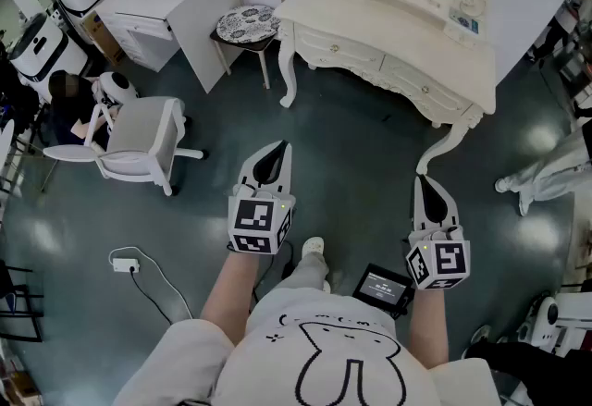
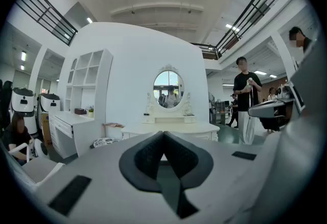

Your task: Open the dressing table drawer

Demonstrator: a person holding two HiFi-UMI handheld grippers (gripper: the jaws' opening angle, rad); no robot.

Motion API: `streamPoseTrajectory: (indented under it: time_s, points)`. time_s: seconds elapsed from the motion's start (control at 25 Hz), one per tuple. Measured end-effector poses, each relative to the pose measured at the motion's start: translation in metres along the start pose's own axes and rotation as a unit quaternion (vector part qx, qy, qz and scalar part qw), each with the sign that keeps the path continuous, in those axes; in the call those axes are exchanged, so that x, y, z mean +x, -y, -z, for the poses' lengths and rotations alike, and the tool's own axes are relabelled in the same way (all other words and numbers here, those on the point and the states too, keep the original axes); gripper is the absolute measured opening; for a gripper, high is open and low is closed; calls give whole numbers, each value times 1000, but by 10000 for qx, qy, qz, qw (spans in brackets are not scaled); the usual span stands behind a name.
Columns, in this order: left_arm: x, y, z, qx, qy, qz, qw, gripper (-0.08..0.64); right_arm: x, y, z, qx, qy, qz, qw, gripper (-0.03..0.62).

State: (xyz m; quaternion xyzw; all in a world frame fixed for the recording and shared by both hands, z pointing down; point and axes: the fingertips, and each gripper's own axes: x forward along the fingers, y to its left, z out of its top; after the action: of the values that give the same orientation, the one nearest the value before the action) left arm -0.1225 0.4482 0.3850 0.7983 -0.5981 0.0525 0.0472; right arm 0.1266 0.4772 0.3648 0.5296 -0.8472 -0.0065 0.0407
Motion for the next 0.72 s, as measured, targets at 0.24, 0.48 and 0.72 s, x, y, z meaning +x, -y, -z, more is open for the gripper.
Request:
streamPoseTrajectory:
  time_s: [0.24,0.48,0.72]
  points:
    - [-31,15,2,35,57,11,10000,17,-35,-9,0,25,92,54,9999,14]
    - [-36,18,-3,33,132,29,9999,17,-44,-11,1,38,88,82,9999,14]
    - [-17,8,-10,26,222,28,9997,17,-30,1,-3,5,193,175,9997,12]
